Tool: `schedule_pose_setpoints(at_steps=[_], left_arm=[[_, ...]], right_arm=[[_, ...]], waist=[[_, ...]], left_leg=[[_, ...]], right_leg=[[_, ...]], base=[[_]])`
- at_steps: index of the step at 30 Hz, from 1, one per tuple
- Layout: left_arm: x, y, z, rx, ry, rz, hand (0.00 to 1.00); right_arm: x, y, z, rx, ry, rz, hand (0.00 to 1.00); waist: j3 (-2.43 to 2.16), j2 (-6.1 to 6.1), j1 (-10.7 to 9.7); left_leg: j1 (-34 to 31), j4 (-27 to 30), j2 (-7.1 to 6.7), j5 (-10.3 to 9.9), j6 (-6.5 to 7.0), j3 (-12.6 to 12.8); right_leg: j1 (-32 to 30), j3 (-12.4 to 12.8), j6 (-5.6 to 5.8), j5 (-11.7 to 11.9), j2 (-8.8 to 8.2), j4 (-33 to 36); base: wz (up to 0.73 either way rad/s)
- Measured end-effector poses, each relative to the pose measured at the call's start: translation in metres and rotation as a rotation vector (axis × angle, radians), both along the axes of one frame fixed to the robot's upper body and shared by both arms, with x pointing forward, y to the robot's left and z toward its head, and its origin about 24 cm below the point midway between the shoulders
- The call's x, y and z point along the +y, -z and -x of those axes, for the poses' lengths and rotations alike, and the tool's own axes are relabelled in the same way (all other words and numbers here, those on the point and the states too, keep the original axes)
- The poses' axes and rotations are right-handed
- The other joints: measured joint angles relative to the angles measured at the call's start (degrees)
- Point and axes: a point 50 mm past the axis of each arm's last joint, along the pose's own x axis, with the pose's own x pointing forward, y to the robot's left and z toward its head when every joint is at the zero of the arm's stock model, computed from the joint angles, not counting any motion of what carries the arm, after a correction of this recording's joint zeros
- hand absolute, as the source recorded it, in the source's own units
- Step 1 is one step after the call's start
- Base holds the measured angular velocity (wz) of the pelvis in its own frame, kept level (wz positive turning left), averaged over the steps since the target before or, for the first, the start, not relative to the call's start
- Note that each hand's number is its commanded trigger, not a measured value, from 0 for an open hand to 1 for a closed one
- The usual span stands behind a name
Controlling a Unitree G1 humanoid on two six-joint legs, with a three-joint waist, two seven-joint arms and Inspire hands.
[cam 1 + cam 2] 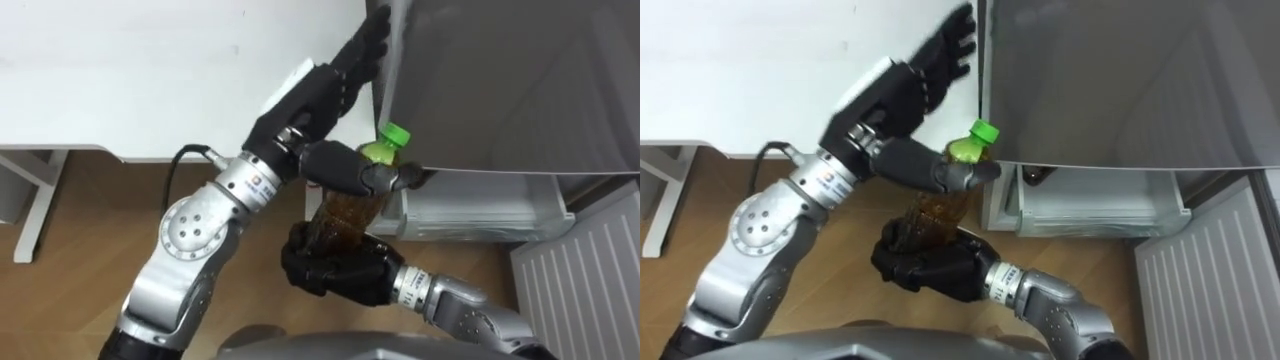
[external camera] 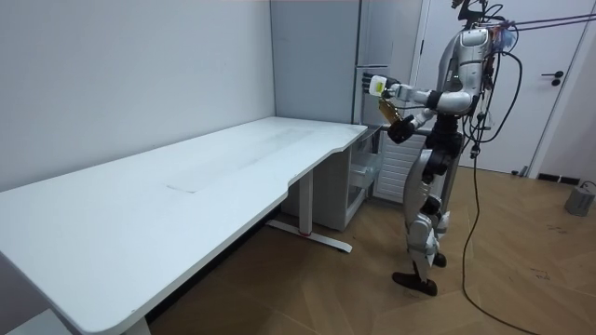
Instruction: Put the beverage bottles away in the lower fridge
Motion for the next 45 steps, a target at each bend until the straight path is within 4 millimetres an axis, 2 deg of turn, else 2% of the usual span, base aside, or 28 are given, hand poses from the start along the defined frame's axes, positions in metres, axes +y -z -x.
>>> schedule_pose_setpoints(at_steps=[7,10,14,16,21,27,32,36,38,40,41,42,45], left_arm=[[0.009,-0.009,-0.002,-0.059,-0.089,0.028,0.00],[0.016,-0.012,-0.004,-0.079,-0.142,0.036,0.00],[0.032,-0.015,-0.008,-0.094,-0.244,0.042,0.00],[0.037,-0.017,-0.009,-0.102,-0.285,0.047,0.00],[0.071,-0.032,-0.010,-0.188,-0.511,0.102,0.00],[0.099,-0.040,-0.006,-0.252,-0.745,0.149,0.00],[0.123,-0.040,0.002,-0.272,-0.937,0.154,0.00],[0.143,-0.033,0.013,-0.245,-1.092,0.158,0.00],[0.152,-0.027,0.017,-0.209,-1.157,0.191,0.00],[0.160,-0.015,0.017,-0.151,-1.222,0.207,0.00],[0.165,-0.003,0.017,-0.098,-1.267,0.193,0.00],[0.169,0.010,0.019,-0.041,-1.308,0.178,0.00],[0.177,0.037,0.026,0.097,-1.381,0.186,0.00]], right_arm=[[-0.004,0.001,0.001,-0.007,0.021,0.006,1.00],[-0.012,0.003,0.004,-0.001,0.048,0.029,1.00],[-0.015,0.002,0.002,-0.004,0.067,0.030,1.00],[-0.017,0.003,0.002,-0.004,0.077,0.032,1.00],[-0.032,0.005,0.005,0.010,0.162,0.045,1.00],[-0.043,0.005,0.009,-0.011,0.214,0.073,1.00],[-0.047,0.010,0.018,-0.007,0.184,0.136,1.00],[-0.051,0.013,0.029,0.025,0.210,0.142,1.00],[-0.051,0.014,0.029,0.029,0.214,0.144,1.00],[-0.052,0.014,0.028,0.033,0.222,0.149,1.00],[-0.053,0.014,0.028,0.035,0.226,0.152,1.00],[-0.053,0.014,0.028,0.038,0.230,0.156,1.00],[-0.053,0.011,0.024,0.031,0.239,0.166,1.00]], waist=[[-0.13,0.03,0.70],[-0.19,0.26,1.55],[0.03,0.95,1.86],[-0.03,1.10,2.52],[-0.10,1.11,4.11],[-0.23,0.93,6.42],[-0.32,0.90,8.40],[-0.66,0.40,9.55],[-0.68,0.35,9.69],[-0.60,0.57,10.11],[-0.50,0.75,10.25],[-0.53,1.07,10.41],[-0.64,0.99,10.76]], left_leg=[[0.26,0.19,-0.03,0.00,0.00,-0.12],[0.38,0.18,-0.03,0.00,0.00,-0.11],[0.89,-0.25,-0.03,0.00,0.00,-0.12],[1.34,-0.71,-0.02,0.03,-0.03,-0.12],[2.46,-0.87,0.00,0.13,-0.08,-0.19],[2.68,-1.06,-0.05,0.13,-0.08,-0.30],[3.49,-1.71,-0.03,0.19,-0.16,-0.24],[3.40,-1.09,-0.04,0.19,-0.16,-0.30],[3.39,-1.05,-0.06,0.19,-0.16,-0.32],[3.66,-1.05,-0.07,0.19,-0.15,-0.33],[4.07,-1.22,-0.05,0.19,-0.16,-0.32],[4.23,-1.60,-0.05,0.18,-0.16,-0.32],[4.22,-1.57,-0.07,0.27,-0.24,-0.26]], right_leg=[[0.34,-0.12,0.00,0.00,-0.02,-0.07],[0.45,-0.14,0.00,0.00,-0.02,-0.06],[0.85,-0.10,0.00,0.00,-0.02,-0.04],[1.12,-0.11,0.00,0.00,-0.02,-0.06],[2.03,-0.27,0.01,0.00,0.02,-0.26],[2.48,-0.40,0.01,0.00,0.01,-0.69],[2.82,-0.42,0.00,0.00,0.05,-1.08],[2.93,-0.70,0.00,0.00,0.04,-1.15],[3.00,-0.69,0.00,0.00,0.02,-1.14],[3.37,-0.68,0.00,0.00,0.02,-1.13],[3.76,-0.68,0.00,0.00,0.02,-1.14],[3.87,-0.61,0.00,-0.02,0.03,-1.11],[4.01,-0.62,-0.11,0.02,0.08,-1.97]], base=[[0.00],[0.00],[0.00],[0.00],[0.00],[0.01],[0.00],[0.00],[0.00],[0.00],[0.00],[0.00],[0.00]])
